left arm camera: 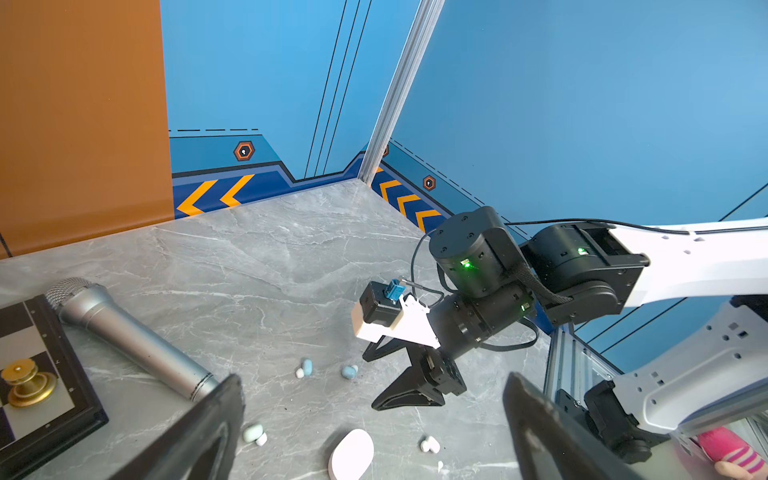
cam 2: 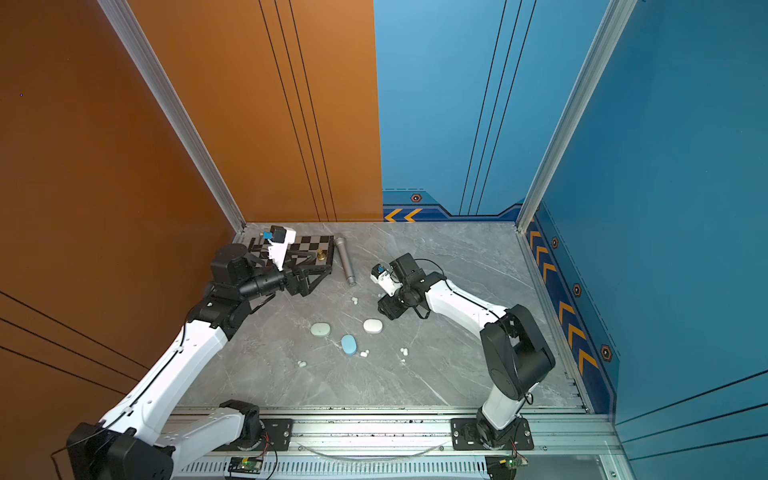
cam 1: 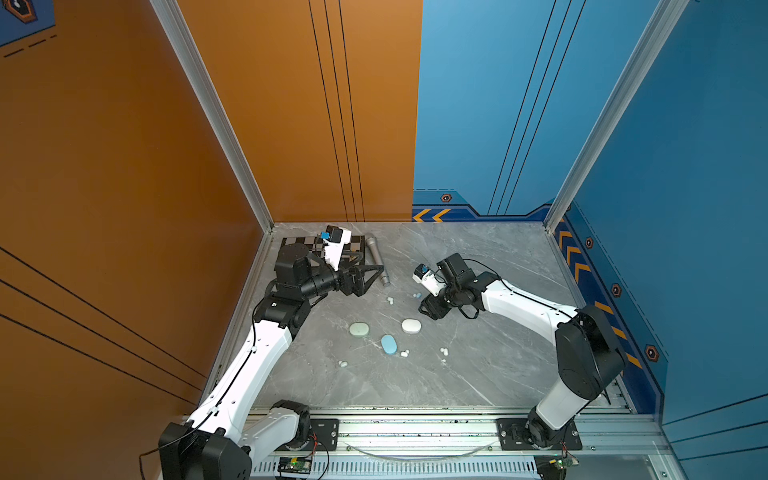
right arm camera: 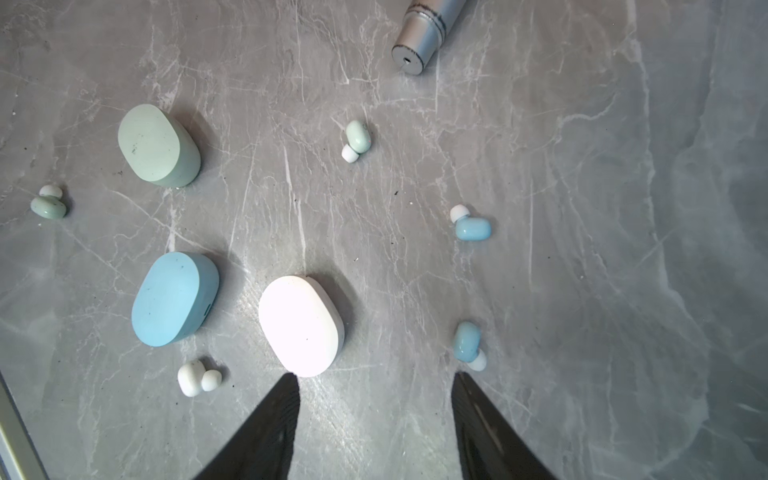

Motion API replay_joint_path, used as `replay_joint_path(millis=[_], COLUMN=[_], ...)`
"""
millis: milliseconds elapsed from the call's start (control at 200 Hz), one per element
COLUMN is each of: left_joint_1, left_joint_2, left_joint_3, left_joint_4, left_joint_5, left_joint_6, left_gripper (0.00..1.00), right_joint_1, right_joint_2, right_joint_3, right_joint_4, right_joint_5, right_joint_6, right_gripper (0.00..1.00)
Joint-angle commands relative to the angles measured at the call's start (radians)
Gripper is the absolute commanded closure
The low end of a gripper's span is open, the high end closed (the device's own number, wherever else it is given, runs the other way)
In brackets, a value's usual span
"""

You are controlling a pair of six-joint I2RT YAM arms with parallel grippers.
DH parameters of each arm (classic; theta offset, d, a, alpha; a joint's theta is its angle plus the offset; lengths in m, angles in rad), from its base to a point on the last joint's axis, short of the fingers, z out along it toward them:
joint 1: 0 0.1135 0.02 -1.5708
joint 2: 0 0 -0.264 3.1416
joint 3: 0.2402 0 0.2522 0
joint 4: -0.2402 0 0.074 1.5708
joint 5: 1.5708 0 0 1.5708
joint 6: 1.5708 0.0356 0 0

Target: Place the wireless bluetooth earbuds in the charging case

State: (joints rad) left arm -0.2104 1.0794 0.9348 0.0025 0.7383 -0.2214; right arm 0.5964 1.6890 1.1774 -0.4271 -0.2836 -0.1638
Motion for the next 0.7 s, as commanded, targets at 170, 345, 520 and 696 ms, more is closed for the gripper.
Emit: replay_joint_path(millis=[170, 345, 520, 696], left_joint_1=[-0.014, -0.014, -0.012, -0.014], left_joint_2=[-0.029, -0.044, -0.051, -0.07], left_joint_3=[-0.005, -0.013, -0.01, -0.011], left_joint_4=[-0.132, -0.199, -0.258, -0.284], left_joint_5=[0.007, 0.004, 0.003, -0.003], left_joint_6=[0.109, 0.166, 0.184, 0.187], left_gripper=[0.03, 0.03, 0.03, 0.03], right_joint_1=[0.046, 0.079, 0.098, 0.162], right_joint_2=[0.022, 0.052, 0.115, 0.192], right_joint_3=[0.024, 0.017, 0.064, 0.106], right_joint_4=[-0.036, -0.07, -0.11, -0.111], right_joint_5=[-0.024, -0.022, 0.009, 0.058], right_joint_6=[0.014, -0.082, -0.192, -0.242], right_gripper=[0.37, 0.31, 0.28, 0.27])
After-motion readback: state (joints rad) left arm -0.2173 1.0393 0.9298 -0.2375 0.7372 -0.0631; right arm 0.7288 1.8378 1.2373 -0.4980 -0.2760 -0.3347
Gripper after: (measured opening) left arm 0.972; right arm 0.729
